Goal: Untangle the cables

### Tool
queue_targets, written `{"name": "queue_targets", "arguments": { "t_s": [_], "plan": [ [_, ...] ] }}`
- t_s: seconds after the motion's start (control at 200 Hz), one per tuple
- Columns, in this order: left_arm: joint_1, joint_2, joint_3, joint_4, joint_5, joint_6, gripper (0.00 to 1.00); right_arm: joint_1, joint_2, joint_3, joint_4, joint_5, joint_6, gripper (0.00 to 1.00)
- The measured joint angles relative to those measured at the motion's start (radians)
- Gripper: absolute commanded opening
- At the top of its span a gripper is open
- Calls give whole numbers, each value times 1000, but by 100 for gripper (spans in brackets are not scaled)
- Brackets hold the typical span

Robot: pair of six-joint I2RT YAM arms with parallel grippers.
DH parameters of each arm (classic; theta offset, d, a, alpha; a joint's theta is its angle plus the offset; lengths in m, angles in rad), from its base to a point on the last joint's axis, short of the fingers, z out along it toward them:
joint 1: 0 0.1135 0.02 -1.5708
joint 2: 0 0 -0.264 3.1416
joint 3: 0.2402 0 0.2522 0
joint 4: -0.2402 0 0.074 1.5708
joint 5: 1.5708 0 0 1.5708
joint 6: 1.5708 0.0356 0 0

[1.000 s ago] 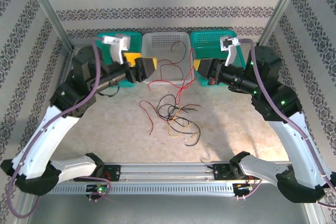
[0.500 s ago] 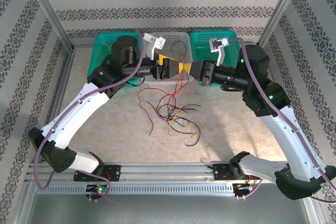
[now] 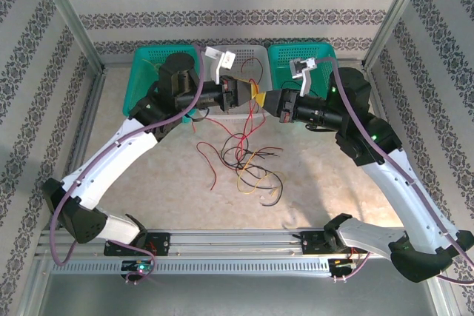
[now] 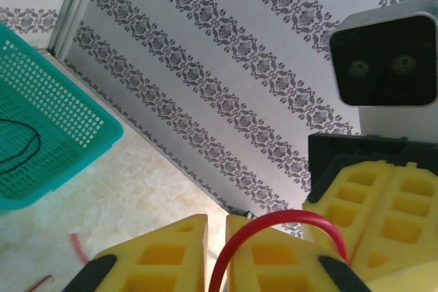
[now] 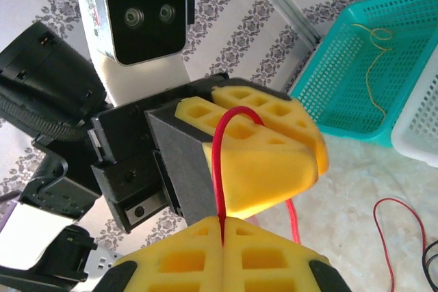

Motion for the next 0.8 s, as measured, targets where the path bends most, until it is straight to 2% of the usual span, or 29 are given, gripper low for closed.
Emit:
{"name": "queue_targets", "arguments": {
  "t_s": [0.025, 0.085, 0.19, 0.205, 0.225, 0.375, 0.5, 0.705, 0.8],
  "plan": [
    [-1, 0, -6, 8, -1, -10, 0, 0, -3, -5, 0, 6, 1, 19],
    [-4, 0, -18, 19, -18, -27, 0, 0, -14, -17, -2, 14, 11, 43],
    [2, 0, -21, 33, -59, -55, 0, 6, -44, -37, -12, 36, 13, 59],
    [2, 0, -21, 36, -64, -58, 0, 6, -49, -40, -14, 40, 10, 71],
    [4, 0, -21, 42, -70, -66, 0, 6, -55, -43, -16, 44, 13, 74],
    [27, 0, -21, 82, -80, -122, 0, -4, -98, -86, -32, 100, 16, 76],
    [35, -1, -24, 117, -80, -157, 0, -51, -113, -140, -44, 120, 39, 75],
    [40, -5, -42, 178, -64, -200, 0, -68, -58, -175, -42, 114, 81, 73],
    [44, -6, -47, 196, -55, -211, 0, -68, -33, -208, -13, 102, 111, 69]
  ]
}}
